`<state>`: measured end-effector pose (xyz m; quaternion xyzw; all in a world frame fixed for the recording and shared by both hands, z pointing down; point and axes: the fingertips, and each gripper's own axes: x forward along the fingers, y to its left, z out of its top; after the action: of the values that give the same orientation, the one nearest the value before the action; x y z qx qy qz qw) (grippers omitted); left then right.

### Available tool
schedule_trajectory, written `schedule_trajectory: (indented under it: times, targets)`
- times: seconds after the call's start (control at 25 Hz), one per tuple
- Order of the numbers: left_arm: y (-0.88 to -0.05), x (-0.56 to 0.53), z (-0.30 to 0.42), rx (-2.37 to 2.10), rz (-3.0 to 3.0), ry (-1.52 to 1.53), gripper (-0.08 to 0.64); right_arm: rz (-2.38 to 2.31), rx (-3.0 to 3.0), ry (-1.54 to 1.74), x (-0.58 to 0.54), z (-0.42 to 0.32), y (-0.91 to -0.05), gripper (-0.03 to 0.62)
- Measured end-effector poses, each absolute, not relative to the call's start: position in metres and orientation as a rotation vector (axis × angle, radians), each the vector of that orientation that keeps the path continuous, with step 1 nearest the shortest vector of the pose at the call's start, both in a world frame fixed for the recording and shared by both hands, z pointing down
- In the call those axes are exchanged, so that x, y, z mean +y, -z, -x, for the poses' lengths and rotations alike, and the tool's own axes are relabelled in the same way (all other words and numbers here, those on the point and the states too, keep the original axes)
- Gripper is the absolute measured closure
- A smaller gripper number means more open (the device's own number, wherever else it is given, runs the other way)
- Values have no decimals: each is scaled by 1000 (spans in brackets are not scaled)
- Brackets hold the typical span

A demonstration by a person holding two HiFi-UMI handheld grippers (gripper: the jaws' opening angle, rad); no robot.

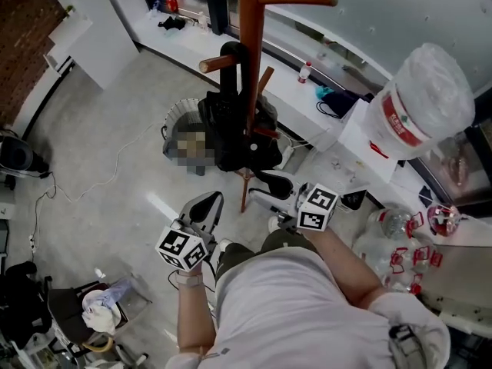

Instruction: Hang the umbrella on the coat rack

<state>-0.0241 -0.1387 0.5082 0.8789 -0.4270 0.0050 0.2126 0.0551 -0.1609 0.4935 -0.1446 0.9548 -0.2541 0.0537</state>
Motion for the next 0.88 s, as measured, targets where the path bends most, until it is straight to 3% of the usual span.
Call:
schedule_trajectory:
  times: [0.12, 0.6, 0.88]
  targets:
    - [-504, -131, 42, -1272, -2413, 5, 560, 341, 2942, 740, -156, -30, -488, 397]
    - [-481, -83, 132, -1699, -2213, 87, 560, -19, 3051, 641, -139, 67, -463, 408]
    - [-458, -38, 177, -1931, -2063, 110, 560, -230, 3067, 546, -114, 118, -430, 462]
